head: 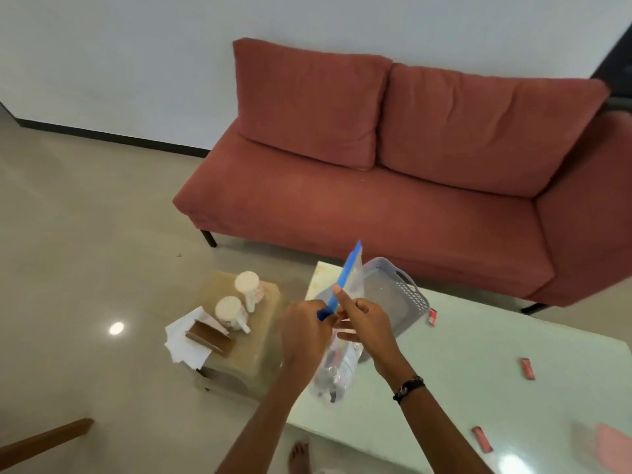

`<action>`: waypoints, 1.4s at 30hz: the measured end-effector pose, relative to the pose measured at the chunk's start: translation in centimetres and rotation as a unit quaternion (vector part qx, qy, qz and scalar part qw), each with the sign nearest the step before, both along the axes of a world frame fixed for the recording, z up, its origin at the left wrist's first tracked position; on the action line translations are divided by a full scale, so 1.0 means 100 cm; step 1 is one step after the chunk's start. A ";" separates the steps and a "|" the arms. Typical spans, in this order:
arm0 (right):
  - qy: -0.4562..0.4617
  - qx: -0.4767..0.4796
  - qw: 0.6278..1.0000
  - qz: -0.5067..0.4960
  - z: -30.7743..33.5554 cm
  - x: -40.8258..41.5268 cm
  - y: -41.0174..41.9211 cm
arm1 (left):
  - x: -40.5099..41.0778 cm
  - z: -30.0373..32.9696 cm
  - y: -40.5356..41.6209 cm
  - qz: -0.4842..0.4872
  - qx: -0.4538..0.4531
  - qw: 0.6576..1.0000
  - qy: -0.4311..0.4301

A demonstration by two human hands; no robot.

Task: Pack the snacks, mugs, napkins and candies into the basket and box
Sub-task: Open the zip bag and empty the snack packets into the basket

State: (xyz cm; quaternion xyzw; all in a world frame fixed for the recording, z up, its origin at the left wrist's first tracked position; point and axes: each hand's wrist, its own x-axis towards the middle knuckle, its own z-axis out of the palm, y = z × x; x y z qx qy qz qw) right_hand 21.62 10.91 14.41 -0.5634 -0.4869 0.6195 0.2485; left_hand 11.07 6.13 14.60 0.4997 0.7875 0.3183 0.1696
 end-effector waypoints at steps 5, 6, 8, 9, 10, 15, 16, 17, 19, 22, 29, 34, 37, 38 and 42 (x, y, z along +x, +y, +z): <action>-0.071 -0.023 0.997 -0.019 -0.015 0.103 -0.016 | 0.099 -0.012 -0.022 -0.074 -0.031 0.993 0.082; -0.080 -0.027 0.996 -0.017 -0.018 0.122 -0.019 | 0.117 -0.015 -0.026 -0.075 -0.030 0.993 0.086; -0.093 -0.029 0.995 -0.011 -0.020 0.154 -0.026 | 0.150 -0.018 -0.035 -0.077 -0.033 0.992 0.094; -0.096 -0.029 0.995 -0.010 -0.020 0.168 -0.029 | 0.165 -0.018 -0.040 -0.083 -0.031 0.991 0.096; -0.096 -0.031 0.995 -0.012 -0.019 0.181 -0.032 | 0.179 -0.017 -0.046 -0.092 -0.032 0.991 0.089; -0.037 -0.054 0.997 -0.042 -0.007 0.234 -0.044 | 0.221 -0.023 -0.077 -0.109 -0.004 0.993 0.055; -0.021 -0.054 0.997 -0.048 -0.003 0.242 -0.044 | 0.225 -0.024 -0.084 -0.109 0.010 0.992 0.068; -0.006 -0.052 0.997 -0.055 0.002 0.249 -0.043 | 0.230 -0.021 -0.090 -0.107 0.029 0.990 0.083; 0.022 -0.050 0.996 -0.070 0.013 0.260 -0.042 | 0.237 -0.014 -0.097 -0.097 0.087 0.986 0.106; 0.041 -0.044 0.994 -0.093 0.025 0.270 -0.042 | 0.244 -0.009 -0.093 -0.087 0.167 0.975 0.121; 0.041 -0.055 0.995 -0.073 0.022 0.282 -0.056 | 0.267 -0.015 -0.080 -0.103 0.140 0.984 0.038; 0.152 -0.181 0.965 -0.115 0.009 0.293 -0.067 | 0.270 -0.013 -0.086 -0.087 0.096 0.989 -0.065; 0.243 -0.252 0.927 -0.136 0.002 0.297 -0.073 | 0.269 -0.005 -0.088 -0.073 0.008 0.976 -0.206; 0.264 -0.264 0.917 -0.136 0.001 0.298 -0.075 | 0.268 -0.002 -0.089 -0.073 -0.019 0.964 -0.254; 0.323 -0.268 0.903 -0.093 0.002 0.301 -0.081 | 0.269 0.009 -0.095 -0.059 -0.098 0.893 -0.435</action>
